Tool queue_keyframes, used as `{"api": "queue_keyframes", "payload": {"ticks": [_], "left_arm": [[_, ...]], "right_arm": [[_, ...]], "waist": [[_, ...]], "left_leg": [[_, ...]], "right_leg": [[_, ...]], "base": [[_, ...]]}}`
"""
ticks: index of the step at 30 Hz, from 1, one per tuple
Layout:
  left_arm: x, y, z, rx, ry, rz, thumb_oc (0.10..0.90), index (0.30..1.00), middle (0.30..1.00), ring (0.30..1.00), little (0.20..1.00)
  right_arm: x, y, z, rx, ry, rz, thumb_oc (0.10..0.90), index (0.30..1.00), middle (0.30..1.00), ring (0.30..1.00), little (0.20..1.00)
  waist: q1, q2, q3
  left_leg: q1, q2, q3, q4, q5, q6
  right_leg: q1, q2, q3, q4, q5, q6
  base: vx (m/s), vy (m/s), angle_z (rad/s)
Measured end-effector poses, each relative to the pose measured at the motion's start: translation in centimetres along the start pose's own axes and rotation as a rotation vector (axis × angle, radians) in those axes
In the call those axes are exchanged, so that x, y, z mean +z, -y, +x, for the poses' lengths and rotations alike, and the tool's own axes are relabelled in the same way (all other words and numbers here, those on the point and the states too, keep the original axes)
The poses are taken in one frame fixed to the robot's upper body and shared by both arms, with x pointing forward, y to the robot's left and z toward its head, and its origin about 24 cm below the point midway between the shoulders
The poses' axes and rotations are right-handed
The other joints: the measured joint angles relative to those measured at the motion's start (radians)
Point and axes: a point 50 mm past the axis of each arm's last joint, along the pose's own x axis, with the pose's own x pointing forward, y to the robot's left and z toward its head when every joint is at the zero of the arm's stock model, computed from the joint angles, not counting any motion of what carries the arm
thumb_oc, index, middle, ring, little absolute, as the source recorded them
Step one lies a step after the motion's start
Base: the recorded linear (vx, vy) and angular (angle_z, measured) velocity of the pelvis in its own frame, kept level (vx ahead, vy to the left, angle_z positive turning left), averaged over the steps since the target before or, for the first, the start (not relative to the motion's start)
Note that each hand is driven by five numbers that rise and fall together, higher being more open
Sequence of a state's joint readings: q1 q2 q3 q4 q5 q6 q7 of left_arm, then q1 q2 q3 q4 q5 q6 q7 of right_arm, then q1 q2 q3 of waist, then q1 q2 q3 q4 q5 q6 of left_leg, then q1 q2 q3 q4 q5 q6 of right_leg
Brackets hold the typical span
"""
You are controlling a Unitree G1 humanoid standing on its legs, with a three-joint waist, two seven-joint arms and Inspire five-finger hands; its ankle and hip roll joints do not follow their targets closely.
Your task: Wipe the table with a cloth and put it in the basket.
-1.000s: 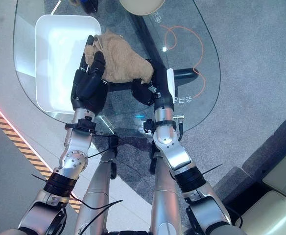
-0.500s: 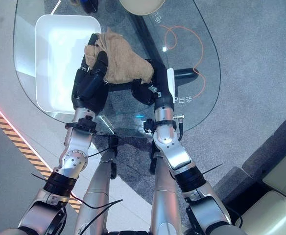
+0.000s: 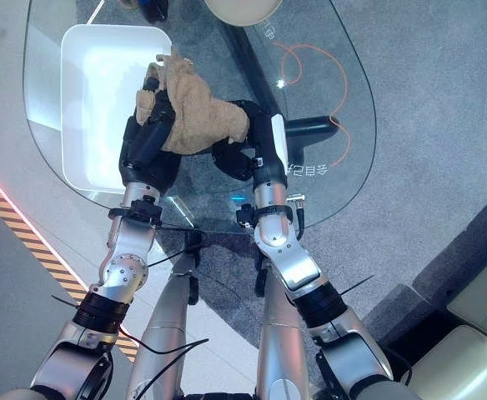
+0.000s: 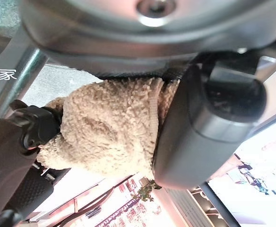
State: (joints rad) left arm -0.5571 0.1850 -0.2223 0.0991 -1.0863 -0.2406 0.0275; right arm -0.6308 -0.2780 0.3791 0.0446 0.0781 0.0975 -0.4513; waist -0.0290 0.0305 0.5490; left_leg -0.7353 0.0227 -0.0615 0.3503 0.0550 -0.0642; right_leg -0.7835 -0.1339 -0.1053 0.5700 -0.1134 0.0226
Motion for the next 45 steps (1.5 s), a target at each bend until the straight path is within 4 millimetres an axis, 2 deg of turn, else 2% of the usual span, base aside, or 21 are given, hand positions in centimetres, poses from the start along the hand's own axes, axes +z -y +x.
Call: {"api": "queue_keyframes", "payload": {"ticks": [15, 16, 38, 45], "left_arm": [[0.0, 0.04, 0.04, -0.001, 0.0, 0.0, 0.1, 0.3, 0.3, 0.3, 0.2], [0.0, 0.04, 0.04, -0.001, 0.0, 0.0, 0.1, 0.3, 0.3, 0.3, 0.2], [0.09, 0.3, 0.06, -0.005, 0.038, -0.016, 0.1, 0.3, 0.3, 0.3, 0.2], [0.26, 0.44, 0.02, -0.007, 0.076, -0.025, 0.1, 0.3, 0.3, 0.3, 0.2]], "right_arm": [[0.02, 0.0, 0.02, 0.0, 0.001, 0.0, 0.1, 0.3, 0.3, 0.3, 0.2], [0.02, 0.0, 0.02, 0.0, 0.001, 0.0, 0.8, 0.9, 0.9, 0.9, 0.9], [0.07, 0.02, 0.06, -0.002, 0.002, 0.001, 0.8, 0.9, 0.9, 0.9, 0.9], [0.75, -0.07, 0.49, -0.004, 0.027, 0.007, 0.8, 0.9, 0.9, 0.9, 0.9]], "waist": [[-0.001, 0.0, 0.0], [-0.001, 0.0, 0.0], [-0.001, 0.0, 0.0], [-0.002, 0.0, 0.0]], "left_leg": [[0.0, 0.0, 0.0, 0.0, 0.001, -0.001], [0.0, 0.0, 0.0, 0.001, 0.001, -0.001], [0.002, 0.0, 0.0, 0.001, 0.002, -0.003], [0.004, 0.001, 0.0, 0.001, 0.002, -0.003]], "right_leg": [[0.0, 0.0, 0.0, 0.0, 0.0, 0.0], [0.0, 0.0, 0.0, 0.001, 0.0, 0.0], [0.002, 0.0, 0.0, 0.001, 0.001, -0.001], [0.002, 0.001, 0.0, 0.002, 0.001, -0.001]], "base": [[0.0, 0.0, 0.0], [0.0, 0.0, 0.0], [0.0, 0.0, 0.0], [0.0, 0.0, 0.0]]}}
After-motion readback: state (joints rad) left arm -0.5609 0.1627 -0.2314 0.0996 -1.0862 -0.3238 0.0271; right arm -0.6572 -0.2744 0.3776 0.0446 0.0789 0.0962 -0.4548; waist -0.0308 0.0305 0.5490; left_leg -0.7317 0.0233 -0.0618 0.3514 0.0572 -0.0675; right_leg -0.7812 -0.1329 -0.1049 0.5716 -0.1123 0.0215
